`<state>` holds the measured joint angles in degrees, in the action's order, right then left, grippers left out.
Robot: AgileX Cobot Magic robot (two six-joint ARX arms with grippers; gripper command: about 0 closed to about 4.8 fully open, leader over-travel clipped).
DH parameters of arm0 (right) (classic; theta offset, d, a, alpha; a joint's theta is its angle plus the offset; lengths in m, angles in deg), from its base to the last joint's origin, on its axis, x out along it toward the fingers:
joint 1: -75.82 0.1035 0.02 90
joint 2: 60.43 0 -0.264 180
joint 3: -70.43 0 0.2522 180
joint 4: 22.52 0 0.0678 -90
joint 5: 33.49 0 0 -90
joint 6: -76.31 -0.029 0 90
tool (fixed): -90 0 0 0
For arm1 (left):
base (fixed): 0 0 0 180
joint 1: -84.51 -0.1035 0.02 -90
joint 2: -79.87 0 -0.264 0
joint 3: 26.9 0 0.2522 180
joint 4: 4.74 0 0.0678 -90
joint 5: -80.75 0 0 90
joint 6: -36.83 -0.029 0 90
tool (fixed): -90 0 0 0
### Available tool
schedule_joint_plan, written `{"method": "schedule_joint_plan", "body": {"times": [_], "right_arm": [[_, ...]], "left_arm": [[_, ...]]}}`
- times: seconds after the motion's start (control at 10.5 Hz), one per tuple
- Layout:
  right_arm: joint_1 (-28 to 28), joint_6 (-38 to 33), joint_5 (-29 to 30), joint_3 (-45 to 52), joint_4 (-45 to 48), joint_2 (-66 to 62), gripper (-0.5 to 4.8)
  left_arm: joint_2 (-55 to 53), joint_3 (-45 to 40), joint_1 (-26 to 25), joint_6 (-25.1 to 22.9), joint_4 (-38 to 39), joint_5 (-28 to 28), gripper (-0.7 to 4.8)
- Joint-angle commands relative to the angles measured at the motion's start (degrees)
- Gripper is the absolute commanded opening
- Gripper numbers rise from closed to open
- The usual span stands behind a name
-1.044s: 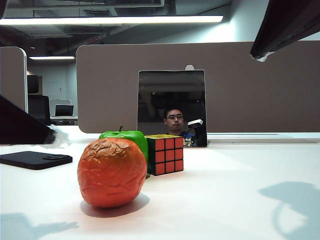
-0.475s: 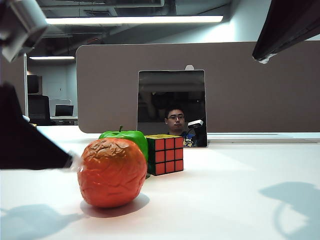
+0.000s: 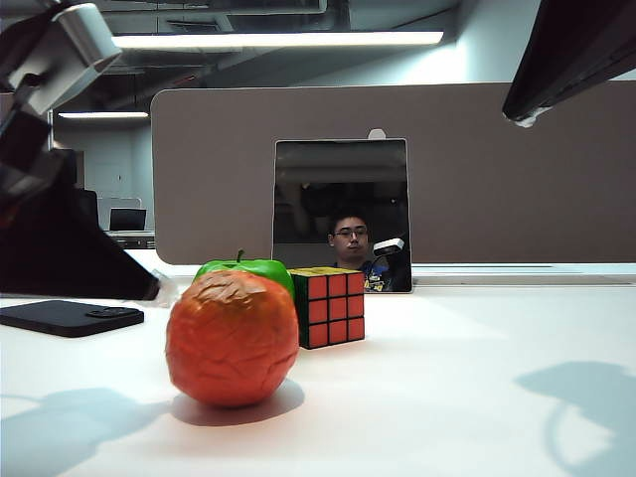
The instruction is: Move all the fruits on the tabletop near the face of the Rubik's cube that has the color most similar to each fruit.
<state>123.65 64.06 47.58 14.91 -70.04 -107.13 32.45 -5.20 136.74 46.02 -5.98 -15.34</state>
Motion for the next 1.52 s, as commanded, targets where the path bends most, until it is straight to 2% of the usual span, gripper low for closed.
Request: {"method": "schedule_joint_plan", "body": {"times": [0.09,0.57,1.04,1.52], "right_arm": [[0.0,-0.2,0.1,0.0,0.6,0.2,-0.01],[0.0,-0.2,0.1,0.0,0.6,0.2,-0.01],[0.0,-0.2,0.1,0.0,0.6,0.2,-0.01],[0.0,-0.2,0.0,0.0,-0.3,0.2,-0.01]], "left_arm": [[-3.1,1.6,-0.2,-0.3,-0.4,3.8,-0.05],[-4.7,1.6,-0.2,-0.2,-0.1,3.9,-0.05],[-18.5,5.4,-0.2,-0.2,-8.7,5.3,-0.05],[-22.8,10.1,-0.2,-0.2,-10.9,6.3,-0.05]]}}
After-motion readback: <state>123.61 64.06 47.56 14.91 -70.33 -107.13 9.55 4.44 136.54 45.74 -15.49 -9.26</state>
